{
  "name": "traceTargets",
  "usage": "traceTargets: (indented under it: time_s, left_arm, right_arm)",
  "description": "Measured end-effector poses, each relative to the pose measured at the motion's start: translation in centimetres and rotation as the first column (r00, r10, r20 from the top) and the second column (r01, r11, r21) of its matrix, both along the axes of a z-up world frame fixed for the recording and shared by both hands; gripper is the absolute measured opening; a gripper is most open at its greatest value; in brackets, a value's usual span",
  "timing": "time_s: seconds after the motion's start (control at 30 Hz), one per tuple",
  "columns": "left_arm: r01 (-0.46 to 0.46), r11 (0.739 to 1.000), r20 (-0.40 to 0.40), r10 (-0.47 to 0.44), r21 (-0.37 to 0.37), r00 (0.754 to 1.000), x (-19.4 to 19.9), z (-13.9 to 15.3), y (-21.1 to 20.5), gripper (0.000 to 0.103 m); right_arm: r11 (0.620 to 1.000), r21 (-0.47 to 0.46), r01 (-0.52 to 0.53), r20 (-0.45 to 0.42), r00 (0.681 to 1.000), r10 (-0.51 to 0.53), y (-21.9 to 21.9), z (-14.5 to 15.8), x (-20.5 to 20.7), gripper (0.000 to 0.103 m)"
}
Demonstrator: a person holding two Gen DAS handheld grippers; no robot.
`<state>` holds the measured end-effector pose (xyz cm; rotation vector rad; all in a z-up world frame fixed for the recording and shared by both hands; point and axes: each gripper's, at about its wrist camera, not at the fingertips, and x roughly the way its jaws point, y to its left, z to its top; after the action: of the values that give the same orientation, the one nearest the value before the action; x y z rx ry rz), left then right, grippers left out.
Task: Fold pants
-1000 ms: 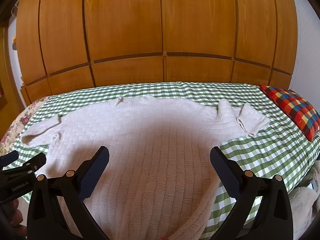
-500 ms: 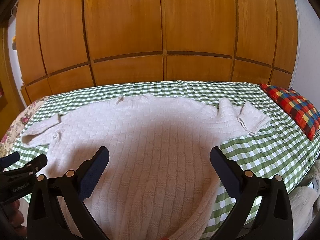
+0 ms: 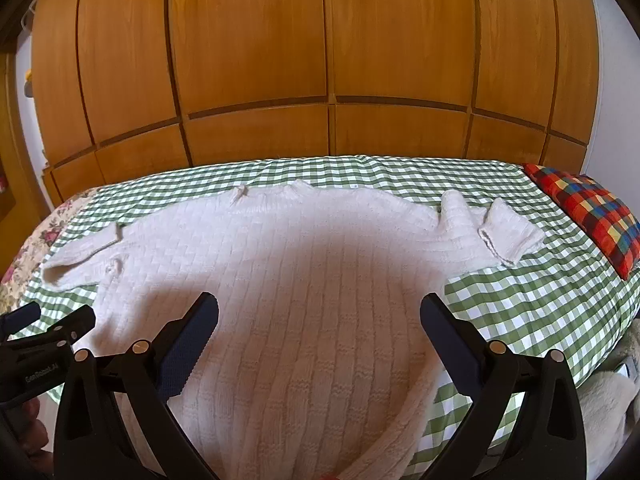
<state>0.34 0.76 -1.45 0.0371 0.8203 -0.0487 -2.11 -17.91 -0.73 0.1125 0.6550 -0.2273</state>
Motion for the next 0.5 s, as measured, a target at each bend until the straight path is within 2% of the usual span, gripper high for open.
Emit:
traceTargets:
  time_s: [0.23,0.3,0.37,0.43,0.5]
  left_arm:
    - [0.008,1.0,-0.024,-0.009,-0.01,1.0,0.4,-0.4,0.0,0.101]
    - [0.035,0.999,-0.082,-0.037,-0.029,0.996,1.1,-1.2,0.0,0.101]
    - [0.093,0.994,-0.169,-0.102,-0.062,0.98,1.9,-2.4,-0.1,0.101]
    - [0.114,0.987,-0.207,-0.137,-0.117,0.969,2.2,-3.4,0.1,0.101]
    - [0.089,0.986,-0.218,-0.119,-0.143,0.969,2.4,-4.2,0.6,0.101]
  right_arm:
    - [1.0,0.024,0.002,0.003,1.0,-0.002,-0.4,-0.3,0.1,0.1]
    - [0.999,0.041,0.006,0.006,1.0,-0.007,-0.8,-0.4,0.2,0.1]
    - [0.998,0.068,-0.005,0.008,1.0,0.005,-1.2,-0.6,0.3,0.1]
    - [0.995,0.099,-0.023,0.016,1.0,0.022,-1.6,-1.0,0.5,0.1]
    - [0.991,0.126,-0.037,0.017,0.999,0.035,-2.1,-1.6,0.6,0.1]
